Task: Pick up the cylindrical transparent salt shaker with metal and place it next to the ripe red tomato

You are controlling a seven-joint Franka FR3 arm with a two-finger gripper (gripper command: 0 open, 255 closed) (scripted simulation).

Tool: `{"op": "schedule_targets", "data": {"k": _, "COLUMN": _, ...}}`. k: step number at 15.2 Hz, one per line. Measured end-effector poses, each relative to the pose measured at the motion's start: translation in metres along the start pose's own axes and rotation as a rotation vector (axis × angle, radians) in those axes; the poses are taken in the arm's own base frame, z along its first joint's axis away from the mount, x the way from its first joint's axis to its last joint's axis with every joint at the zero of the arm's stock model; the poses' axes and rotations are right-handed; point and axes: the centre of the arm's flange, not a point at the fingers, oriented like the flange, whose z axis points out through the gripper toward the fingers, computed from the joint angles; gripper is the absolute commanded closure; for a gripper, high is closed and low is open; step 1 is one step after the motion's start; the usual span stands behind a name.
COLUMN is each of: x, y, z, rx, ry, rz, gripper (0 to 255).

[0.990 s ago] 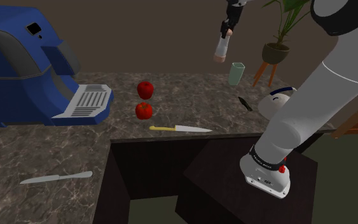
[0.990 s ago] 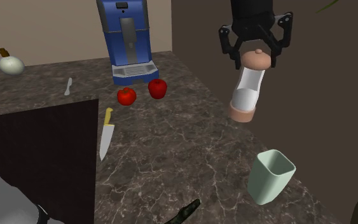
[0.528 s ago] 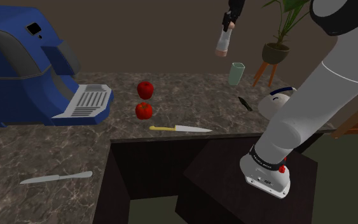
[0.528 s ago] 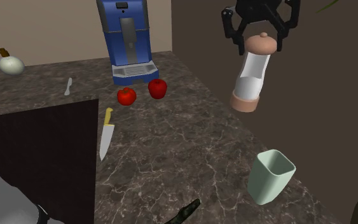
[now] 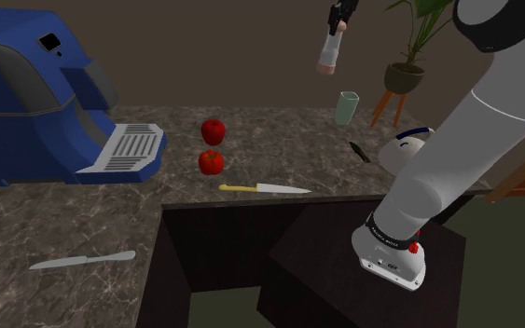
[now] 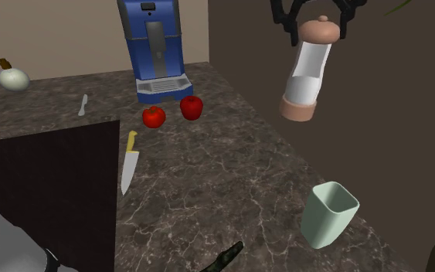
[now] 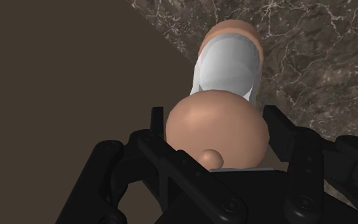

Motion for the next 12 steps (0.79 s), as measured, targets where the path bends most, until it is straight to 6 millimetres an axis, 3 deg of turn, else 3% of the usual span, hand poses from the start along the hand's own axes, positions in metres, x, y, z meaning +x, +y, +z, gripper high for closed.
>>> {"op": "schedule_targets", "data": {"k": 12, "x": 0.050, "y": -0.143, "z": -0.007, "rx": 0.000, "ry": -0.001, "rz": -0.002, "gripper": 255}}
